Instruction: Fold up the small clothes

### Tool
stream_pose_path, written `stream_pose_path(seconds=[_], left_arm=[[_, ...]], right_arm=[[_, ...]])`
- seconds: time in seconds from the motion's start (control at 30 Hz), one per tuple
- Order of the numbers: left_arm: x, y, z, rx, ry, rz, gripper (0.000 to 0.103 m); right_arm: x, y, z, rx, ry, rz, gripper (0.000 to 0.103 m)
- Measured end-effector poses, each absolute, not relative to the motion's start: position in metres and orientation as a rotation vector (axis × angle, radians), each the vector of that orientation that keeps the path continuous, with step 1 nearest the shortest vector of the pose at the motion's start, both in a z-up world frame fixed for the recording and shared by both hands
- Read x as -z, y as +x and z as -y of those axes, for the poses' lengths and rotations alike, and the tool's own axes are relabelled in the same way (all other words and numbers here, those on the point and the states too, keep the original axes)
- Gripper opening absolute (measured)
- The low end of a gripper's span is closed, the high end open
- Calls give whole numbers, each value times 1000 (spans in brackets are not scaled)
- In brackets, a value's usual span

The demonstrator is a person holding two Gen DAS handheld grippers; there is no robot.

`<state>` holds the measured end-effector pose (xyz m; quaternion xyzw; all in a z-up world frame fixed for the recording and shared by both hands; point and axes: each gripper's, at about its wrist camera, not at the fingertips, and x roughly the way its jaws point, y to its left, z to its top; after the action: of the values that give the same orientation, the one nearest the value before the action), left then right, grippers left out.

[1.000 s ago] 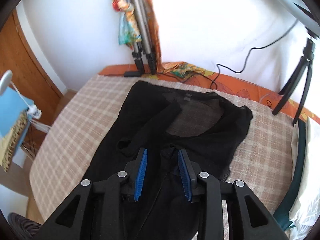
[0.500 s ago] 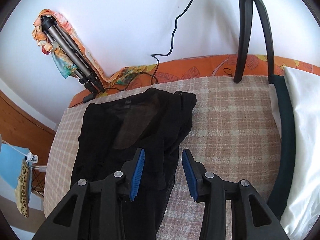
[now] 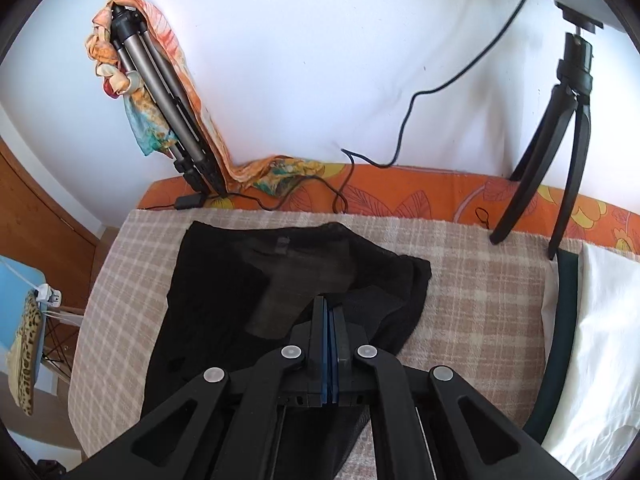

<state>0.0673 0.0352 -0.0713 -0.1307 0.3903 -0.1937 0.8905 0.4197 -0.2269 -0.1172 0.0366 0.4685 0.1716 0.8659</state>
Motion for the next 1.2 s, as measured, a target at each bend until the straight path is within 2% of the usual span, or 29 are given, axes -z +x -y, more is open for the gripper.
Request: stream_pose_path(seconds=[0.27,0.3,0.37,0.4,0.7,0.77,0.8,1.0,1.2], left_arm=[[73,69,-34,407,-259,-813,14],[74,70,-34,406,-257,-818,14],[77,72,-36,394,-253,-824,14],[77,73,-37,391,-258,-828,14],[80,67,-37,393,-250,-845,16],[82,65,-36,386,-245,-856,40],[83,63,-37,384,-252,-855,43],[93,47,-34,415,-233,-888,43],[108,25,-23,433,-195,-953,43]], right_arm=[[146,459,154,-451,36,-1027,0],[153,461,149,-501,58,-1037,3],[162,463,138,-522,42,-1052,26],[162,460,137,-522,38,-1038,34],[112,393,211,-460,109,-924,34],[102,365,225,-458,99,-910,34],[98,350,231,-456,92,-904,34],[94,250,260,-437,62,-919,34],[131,147,274,-460,86,-1013,32]])
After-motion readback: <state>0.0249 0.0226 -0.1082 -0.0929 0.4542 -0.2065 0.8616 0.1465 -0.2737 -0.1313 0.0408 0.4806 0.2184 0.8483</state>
